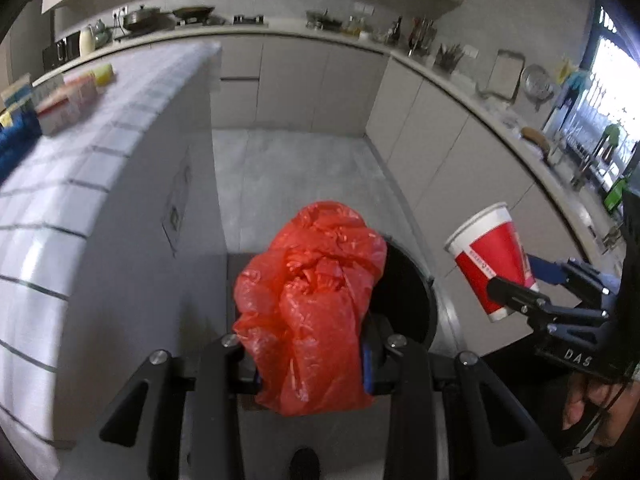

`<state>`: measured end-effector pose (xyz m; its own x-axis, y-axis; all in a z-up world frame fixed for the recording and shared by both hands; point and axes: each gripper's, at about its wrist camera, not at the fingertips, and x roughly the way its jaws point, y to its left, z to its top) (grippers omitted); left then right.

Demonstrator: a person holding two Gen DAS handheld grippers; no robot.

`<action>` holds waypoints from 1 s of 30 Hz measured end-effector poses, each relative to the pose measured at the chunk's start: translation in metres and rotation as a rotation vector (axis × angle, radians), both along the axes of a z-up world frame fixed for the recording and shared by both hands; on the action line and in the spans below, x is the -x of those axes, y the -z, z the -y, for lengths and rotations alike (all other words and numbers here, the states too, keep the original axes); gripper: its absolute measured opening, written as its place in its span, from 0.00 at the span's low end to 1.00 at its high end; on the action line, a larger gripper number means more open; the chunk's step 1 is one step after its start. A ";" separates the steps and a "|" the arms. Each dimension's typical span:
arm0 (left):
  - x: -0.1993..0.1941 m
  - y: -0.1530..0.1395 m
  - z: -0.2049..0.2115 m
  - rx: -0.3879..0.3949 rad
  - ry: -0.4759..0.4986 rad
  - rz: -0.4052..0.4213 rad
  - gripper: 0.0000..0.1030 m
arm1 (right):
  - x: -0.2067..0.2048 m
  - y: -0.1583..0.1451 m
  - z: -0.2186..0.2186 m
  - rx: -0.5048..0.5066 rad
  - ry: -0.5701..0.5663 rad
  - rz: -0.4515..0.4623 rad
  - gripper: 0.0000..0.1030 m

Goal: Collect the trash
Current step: 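Carry the red bag and red cup with both tools over the black bin, then open both tools to drop the bag and cup into the bin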

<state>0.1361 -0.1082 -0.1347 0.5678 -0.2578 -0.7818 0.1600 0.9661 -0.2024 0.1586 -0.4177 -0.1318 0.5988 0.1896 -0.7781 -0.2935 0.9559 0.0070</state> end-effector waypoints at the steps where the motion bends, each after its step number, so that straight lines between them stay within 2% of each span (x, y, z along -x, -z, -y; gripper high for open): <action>1: -0.001 0.005 0.003 -0.005 -0.001 -0.008 0.34 | -0.004 0.007 0.002 0.002 -0.006 -0.014 0.59; 8: -0.015 0.036 0.023 -0.027 0.013 -0.088 0.34 | -0.030 0.043 0.006 0.008 -0.076 -0.094 0.59; 10: -0.022 0.041 0.027 -0.001 0.022 -0.116 0.36 | -0.038 0.054 0.004 0.021 -0.113 -0.116 0.59; 12: -0.027 0.045 0.024 -0.018 -0.014 -0.131 0.58 | -0.048 0.069 -0.001 0.069 -0.172 -0.166 0.61; 13: -0.028 0.046 0.019 -0.041 -0.056 -0.120 0.82 | -0.054 0.079 -0.003 0.143 -0.181 -0.173 0.67; 14: -0.027 0.046 0.012 -0.056 -0.106 -0.104 0.89 | -0.059 0.084 -0.001 0.188 -0.165 -0.158 0.83; 15: -0.026 0.046 0.003 -0.045 -0.132 -0.106 0.89 | -0.063 0.084 0.002 0.165 -0.163 -0.151 0.89; 16: -0.025 0.047 0.001 -0.049 -0.138 -0.115 0.90 | -0.067 0.082 0.012 0.089 -0.159 -0.156 1.00; 20: -0.021 0.049 0.000 -0.113 -0.138 -0.127 0.96 | -0.072 0.083 0.025 0.094 -0.116 -0.156 1.00; 30: -0.023 0.036 0.012 -0.120 -0.126 -0.102 0.96 | -0.066 0.072 0.035 0.081 -0.036 -0.120 1.00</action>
